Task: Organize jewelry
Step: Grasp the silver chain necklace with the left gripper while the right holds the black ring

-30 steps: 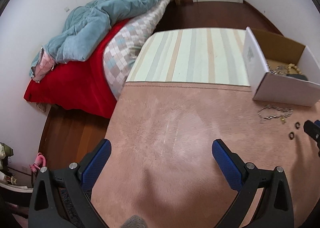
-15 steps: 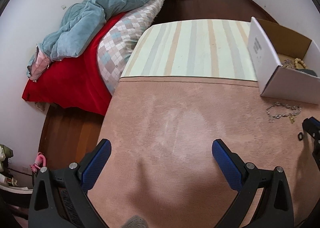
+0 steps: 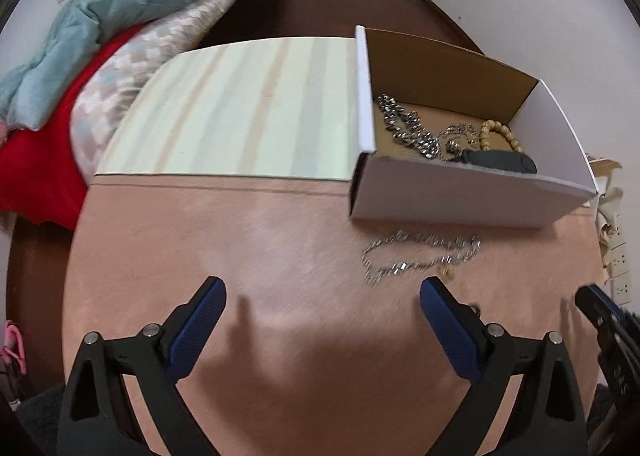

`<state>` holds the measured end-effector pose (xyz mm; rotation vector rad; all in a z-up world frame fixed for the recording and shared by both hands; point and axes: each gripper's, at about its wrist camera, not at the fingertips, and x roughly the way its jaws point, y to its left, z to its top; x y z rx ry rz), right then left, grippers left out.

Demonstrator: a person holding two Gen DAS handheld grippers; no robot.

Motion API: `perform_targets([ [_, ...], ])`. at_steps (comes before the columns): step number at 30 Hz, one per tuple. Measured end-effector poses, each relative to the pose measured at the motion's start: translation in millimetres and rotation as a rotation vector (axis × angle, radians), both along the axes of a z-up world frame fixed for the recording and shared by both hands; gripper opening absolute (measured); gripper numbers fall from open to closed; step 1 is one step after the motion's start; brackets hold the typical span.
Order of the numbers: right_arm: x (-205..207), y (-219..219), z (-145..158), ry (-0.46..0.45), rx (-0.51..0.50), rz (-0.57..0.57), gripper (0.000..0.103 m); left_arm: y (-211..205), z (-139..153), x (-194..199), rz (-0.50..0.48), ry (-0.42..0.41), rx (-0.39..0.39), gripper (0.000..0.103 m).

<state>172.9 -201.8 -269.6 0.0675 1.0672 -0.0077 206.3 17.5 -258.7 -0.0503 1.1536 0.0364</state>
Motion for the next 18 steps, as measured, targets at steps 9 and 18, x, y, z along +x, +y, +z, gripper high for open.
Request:
perform_targets([
  [9, -2, -12, -3, -0.010, 0.013, -0.033, 0.014, -14, -12, 19, -0.044, -0.006, 0.020, 0.051],
  [18, -8, -14, 1, -0.021, 0.014, -0.045, 0.014, -5, -7, 2, -0.109, 0.007, 0.005, 0.000],
])
